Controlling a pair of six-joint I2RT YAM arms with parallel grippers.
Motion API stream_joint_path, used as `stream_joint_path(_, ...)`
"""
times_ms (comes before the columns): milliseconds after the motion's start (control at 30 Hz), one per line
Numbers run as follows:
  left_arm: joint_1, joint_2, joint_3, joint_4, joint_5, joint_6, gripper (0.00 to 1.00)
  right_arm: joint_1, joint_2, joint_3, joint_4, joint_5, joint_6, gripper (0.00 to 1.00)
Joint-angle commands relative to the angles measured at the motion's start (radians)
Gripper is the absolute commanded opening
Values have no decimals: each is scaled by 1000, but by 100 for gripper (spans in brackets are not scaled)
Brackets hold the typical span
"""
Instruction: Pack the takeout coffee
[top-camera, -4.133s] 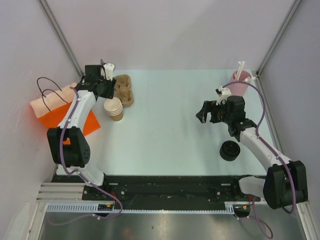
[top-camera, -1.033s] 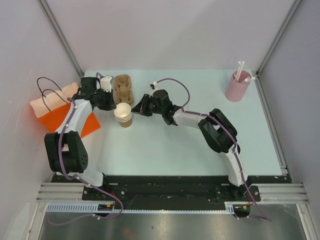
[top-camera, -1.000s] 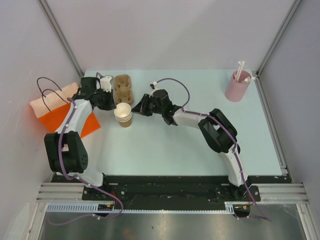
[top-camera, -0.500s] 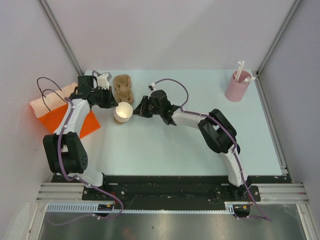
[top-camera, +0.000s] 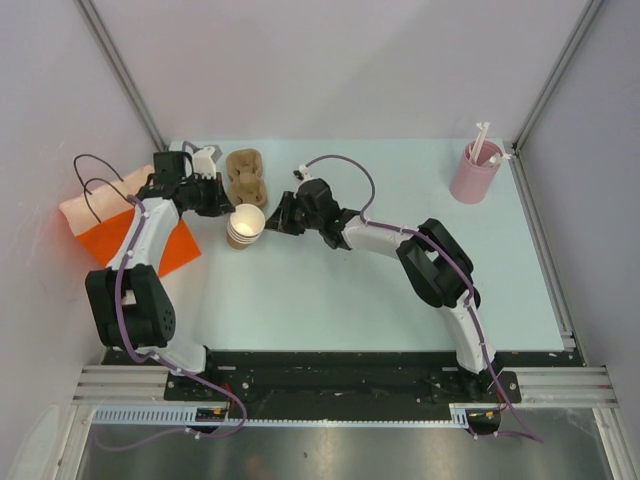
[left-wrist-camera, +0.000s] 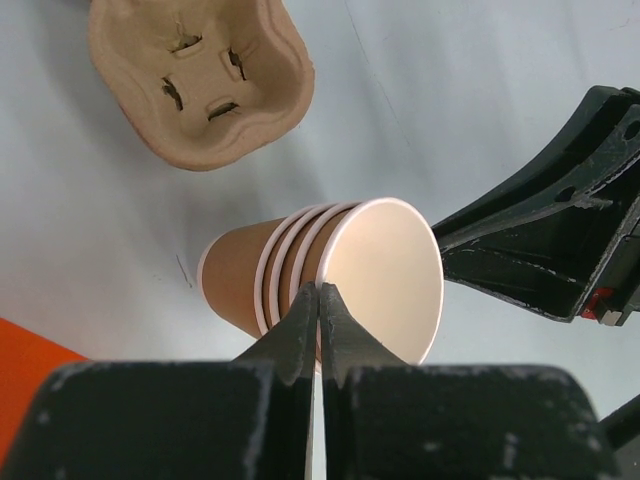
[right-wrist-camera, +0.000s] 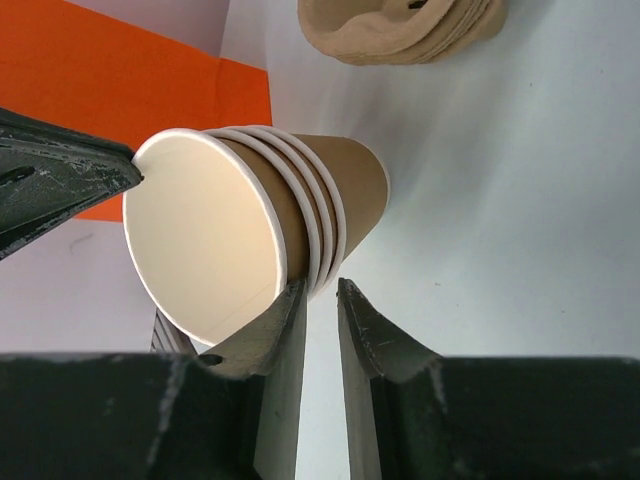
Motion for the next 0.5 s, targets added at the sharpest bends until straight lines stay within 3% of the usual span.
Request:
stream_joint_path(0, 18, -54, 53, -1, 15, -20, 0, 17, -62, 74, -10, 13, -37, 25)
stream_joint_path(233, 93, -20, 54, -3, 37, -38, 0, 30, -31, 134, -34, -11, -45, 26)
stream_joint_path(467, 99, -57, 97, -1, 41, -41, 0, 27, -80, 141, -65, 16, -90, 29)
